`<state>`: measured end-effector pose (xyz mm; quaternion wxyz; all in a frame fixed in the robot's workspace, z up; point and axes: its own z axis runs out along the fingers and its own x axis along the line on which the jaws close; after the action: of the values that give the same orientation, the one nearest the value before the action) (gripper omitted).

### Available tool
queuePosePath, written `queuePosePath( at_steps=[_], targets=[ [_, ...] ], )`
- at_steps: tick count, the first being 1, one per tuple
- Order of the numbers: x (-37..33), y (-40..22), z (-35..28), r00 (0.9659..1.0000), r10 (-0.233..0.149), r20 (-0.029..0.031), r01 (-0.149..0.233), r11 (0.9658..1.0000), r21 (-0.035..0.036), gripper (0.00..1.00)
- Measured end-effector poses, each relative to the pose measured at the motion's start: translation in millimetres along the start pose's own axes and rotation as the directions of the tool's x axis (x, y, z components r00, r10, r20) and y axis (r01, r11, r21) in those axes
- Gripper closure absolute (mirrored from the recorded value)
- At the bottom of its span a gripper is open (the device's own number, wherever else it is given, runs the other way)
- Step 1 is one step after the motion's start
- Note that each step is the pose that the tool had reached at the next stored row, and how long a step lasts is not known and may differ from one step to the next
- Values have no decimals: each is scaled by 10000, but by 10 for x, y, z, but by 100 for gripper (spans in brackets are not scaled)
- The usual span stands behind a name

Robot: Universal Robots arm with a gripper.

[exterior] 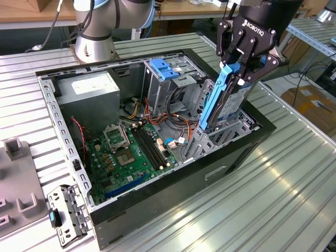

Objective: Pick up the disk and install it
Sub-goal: 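Insert the disk into the insertion slot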

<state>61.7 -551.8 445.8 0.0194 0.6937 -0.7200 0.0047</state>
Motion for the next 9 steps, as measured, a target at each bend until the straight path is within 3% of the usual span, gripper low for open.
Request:
queuePosePath(
  at_steps=[9],
  targets=[
    [44, -3, 48, 10000, 0, 0, 0, 10000, 0, 63]
  ],
)
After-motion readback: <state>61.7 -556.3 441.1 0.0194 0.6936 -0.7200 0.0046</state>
